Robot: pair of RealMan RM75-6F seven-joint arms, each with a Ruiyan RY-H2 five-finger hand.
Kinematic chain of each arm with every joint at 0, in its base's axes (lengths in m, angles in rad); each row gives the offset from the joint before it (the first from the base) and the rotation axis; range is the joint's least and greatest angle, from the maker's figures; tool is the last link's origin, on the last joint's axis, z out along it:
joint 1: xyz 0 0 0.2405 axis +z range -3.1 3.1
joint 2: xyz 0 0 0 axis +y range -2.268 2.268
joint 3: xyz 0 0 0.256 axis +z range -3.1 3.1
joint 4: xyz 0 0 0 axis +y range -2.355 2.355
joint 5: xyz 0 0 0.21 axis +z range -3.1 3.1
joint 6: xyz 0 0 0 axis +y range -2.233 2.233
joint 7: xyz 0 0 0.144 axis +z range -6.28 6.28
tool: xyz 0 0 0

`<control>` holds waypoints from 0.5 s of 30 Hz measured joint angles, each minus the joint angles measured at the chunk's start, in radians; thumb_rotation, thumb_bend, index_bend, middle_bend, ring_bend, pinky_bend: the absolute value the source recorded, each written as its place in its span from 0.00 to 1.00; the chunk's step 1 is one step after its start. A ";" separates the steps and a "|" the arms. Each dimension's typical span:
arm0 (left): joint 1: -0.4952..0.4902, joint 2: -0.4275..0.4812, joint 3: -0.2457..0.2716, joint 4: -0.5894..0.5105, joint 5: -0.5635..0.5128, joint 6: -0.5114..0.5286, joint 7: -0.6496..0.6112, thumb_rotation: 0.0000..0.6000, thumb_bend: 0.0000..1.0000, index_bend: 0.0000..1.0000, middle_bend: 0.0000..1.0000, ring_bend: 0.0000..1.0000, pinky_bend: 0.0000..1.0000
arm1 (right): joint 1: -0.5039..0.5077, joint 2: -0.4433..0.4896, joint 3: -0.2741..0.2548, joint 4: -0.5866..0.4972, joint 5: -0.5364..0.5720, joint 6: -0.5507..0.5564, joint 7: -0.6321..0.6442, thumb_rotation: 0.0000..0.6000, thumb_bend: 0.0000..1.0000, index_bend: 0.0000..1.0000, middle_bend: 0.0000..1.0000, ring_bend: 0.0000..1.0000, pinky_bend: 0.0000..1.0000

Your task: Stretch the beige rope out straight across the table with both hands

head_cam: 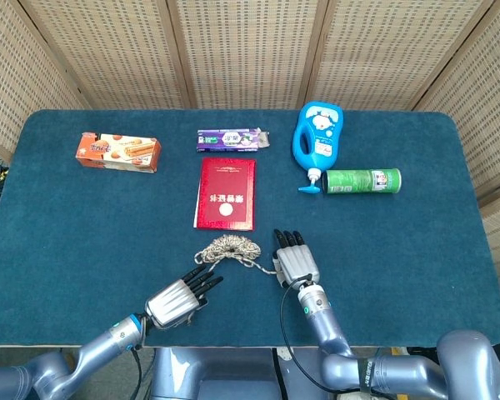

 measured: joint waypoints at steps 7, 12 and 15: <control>-0.016 -0.009 -0.008 -0.012 -0.033 -0.030 0.038 1.00 0.28 0.53 0.00 0.00 0.00 | -0.003 -0.003 -0.001 0.011 -0.001 -0.008 0.013 1.00 0.53 0.62 0.00 0.00 0.00; -0.025 -0.017 -0.009 -0.021 -0.047 -0.043 0.068 1.00 0.29 0.53 0.00 0.00 0.00 | -0.003 -0.003 -0.001 0.010 -0.003 -0.009 0.014 1.00 0.53 0.62 0.00 0.00 0.00; -0.028 -0.023 -0.008 -0.023 -0.055 -0.050 0.083 1.00 0.30 0.53 0.00 0.00 0.00 | -0.003 -0.003 -0.001 0.009 -0.003 -0.010 0.015 1.00 0.53 0.62 0.00 0.00 0.00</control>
